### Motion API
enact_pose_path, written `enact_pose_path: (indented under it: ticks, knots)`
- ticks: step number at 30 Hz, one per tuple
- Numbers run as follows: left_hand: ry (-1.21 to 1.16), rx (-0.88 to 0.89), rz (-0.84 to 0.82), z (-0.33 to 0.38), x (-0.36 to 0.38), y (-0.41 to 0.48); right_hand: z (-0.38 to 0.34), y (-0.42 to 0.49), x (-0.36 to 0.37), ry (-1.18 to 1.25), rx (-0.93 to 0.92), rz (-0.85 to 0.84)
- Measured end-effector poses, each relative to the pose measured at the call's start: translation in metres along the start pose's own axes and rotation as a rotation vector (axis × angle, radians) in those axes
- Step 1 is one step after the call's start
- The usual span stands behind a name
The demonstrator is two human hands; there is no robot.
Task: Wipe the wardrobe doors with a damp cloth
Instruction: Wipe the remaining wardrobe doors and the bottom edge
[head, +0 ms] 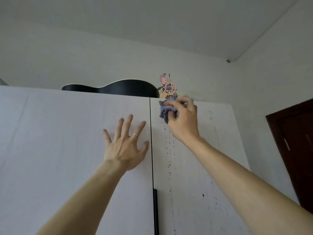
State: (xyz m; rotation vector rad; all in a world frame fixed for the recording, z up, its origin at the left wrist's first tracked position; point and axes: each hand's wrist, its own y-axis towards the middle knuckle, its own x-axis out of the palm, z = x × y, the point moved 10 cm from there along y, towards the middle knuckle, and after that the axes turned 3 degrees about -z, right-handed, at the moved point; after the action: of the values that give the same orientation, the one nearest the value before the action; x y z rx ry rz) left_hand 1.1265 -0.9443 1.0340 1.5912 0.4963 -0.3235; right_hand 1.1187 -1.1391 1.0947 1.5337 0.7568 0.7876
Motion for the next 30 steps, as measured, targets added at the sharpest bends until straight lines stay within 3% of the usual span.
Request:
enact_pose_path:
  ticks: [4,9,14,20,23,28,30]
  knots:
    - [0.089,-0.109,-0.068,-0.005,0.023,0.008,-0.016,0.025,0.029,0.01,-0.118,-0.038]
    - [0.103,-0.129,0.023,-0.011,0.031,0.006,0.006,0.017,0.095,-0.081,-0.101,-0.327]
    - [0.119,-0.114,0.101,-0.009,0.033,0.01,0.029,0.017,0.088,-0.186,-0.216,-0.356]
    - [0.129,-0.102,0.127,-0.005,0.039,0.012,0.138,0.046,0.036,-0.228,0.175,-0.182]
    - [0.131,-0.113,0.129,-0.007,0.038,0.012,0.118,0.046,0.05,-0.198,0.237,-0.103]
    - [0.155,-0.117,0.105,-0.008,0.038,0.009,0.052,0.013,0.091,-0.224,-0.151,-0.281]
    - [0.138,-0.116,0.102,-0.007,0.037,0.008,0.069,0.017,0.082,-0.223,-0.154,-0.327]
